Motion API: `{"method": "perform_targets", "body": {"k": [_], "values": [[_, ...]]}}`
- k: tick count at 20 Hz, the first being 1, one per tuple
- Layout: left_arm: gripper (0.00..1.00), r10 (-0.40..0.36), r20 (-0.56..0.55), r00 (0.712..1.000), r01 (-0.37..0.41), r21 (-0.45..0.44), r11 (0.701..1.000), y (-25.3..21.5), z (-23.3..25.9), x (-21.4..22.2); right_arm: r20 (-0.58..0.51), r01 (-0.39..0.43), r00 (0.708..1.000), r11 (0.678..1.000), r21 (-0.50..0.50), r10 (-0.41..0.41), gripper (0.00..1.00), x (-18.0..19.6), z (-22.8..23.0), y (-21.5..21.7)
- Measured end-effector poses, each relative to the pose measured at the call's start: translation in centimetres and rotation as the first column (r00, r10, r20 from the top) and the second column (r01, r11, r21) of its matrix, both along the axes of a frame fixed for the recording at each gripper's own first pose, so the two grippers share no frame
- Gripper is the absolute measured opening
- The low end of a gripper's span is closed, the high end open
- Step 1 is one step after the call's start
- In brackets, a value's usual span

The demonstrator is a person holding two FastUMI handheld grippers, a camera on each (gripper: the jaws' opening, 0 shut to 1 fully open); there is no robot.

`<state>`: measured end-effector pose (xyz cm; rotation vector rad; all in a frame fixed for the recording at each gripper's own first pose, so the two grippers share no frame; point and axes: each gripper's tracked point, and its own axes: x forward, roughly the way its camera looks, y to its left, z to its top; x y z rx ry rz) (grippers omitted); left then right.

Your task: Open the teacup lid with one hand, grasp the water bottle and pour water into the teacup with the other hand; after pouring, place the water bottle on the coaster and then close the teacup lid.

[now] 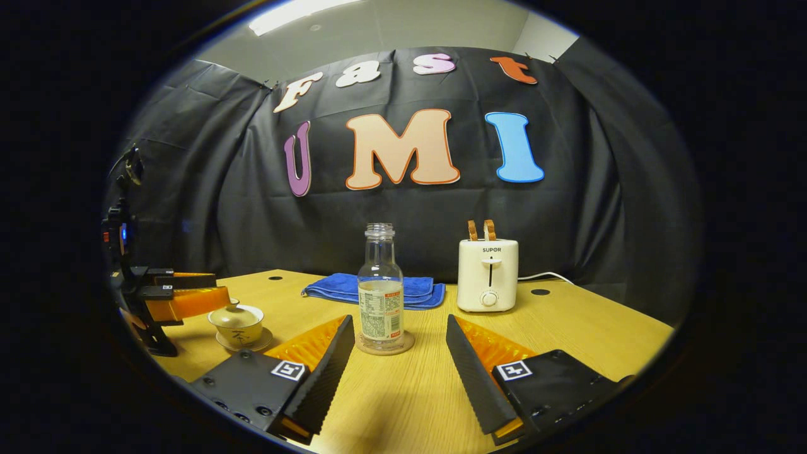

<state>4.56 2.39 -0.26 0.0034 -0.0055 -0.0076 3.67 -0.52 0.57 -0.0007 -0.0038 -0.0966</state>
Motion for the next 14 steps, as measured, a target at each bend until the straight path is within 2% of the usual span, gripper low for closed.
{"method": "perform_targets", "body": {"k": [6, 10, 14], "values": [[0.94, 0.127, -0.001, 0.992, -0.127, 0.003, 0.992, 3.2, 0.0, -1.4, 0.002, 0.038, 0.999, 0.999, -0.001, -0.038, 0.93, -0.3, 0.0, -0.8], [0.94, 0.220, -0.004, 0.976, -0.220, 0.005, 0.976, 5.1, -0.2, -1.9, 0.003, 0.067, 0.998, 0.998, -0.003, -0.067, 0.91, -0.5, 0.0, -1.4], [0.94, 0.291, -0.005, 0.957, -0.291, 0.007, 0.957, 6.5, -0.3, -2.3, 0.005, 0.110, 0.994, 0.994, -0.004, -0.110, 0.94, -0.7, 0.1, -2.3]]}}
